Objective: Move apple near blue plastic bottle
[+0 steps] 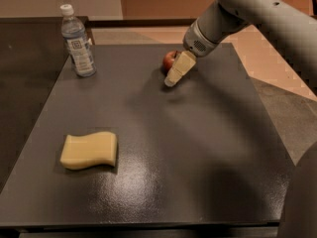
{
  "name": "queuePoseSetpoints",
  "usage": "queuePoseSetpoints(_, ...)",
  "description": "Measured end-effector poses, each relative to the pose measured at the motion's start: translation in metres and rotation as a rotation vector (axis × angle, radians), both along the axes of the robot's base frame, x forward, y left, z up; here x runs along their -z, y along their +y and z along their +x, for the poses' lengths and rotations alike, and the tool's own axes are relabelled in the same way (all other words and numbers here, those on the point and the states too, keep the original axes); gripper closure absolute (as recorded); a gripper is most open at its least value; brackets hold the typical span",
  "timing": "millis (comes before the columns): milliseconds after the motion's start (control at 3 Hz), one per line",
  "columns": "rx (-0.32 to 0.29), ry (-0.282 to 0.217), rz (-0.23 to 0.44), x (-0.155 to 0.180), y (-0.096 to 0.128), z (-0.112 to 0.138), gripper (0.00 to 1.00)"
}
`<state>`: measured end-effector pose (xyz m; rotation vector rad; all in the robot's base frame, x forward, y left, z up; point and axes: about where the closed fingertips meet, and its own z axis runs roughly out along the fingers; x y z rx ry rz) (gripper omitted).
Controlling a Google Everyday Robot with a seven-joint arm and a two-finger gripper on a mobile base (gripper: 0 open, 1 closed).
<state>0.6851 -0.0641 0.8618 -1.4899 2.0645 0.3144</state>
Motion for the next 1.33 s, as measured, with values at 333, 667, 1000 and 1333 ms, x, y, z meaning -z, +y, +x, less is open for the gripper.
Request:
queuePoseSetpoints(333, 0.010, 0.008, -0.004, 0.003, -0.004, 0.003, 0.18)
queuePoseSetpoints(667, 0.011, 0.014, -0.008, 0.005, -0.006, 0.004, 0.42)
queuePoseSetpoints(1000, 0.004, 0.021, -0.003, 0.001, -0.003, 0.005, 0.65)
queuePoseSetpoints(1333, -0.031, 0.021, 0.022, -0.018, 0.017, 0.005, 0.87)
